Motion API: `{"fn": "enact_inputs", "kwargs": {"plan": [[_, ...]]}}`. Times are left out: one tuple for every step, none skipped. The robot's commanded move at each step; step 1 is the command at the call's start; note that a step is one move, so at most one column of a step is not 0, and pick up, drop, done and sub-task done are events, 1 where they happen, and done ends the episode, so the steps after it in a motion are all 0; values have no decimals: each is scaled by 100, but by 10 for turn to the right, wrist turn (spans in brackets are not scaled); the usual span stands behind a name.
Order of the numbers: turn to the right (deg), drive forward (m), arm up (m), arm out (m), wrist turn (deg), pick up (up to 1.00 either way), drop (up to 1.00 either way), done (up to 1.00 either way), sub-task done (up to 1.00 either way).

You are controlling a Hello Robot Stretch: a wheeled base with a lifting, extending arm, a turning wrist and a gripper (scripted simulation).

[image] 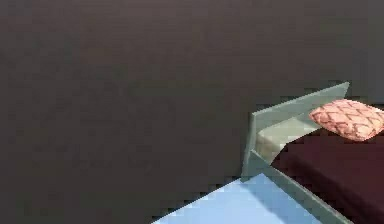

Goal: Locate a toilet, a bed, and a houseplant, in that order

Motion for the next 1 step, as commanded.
{"fn": "enact_inputs", "kwargs": {"plan": [[-450,0,0,0,0,0,0,0,0]]}}
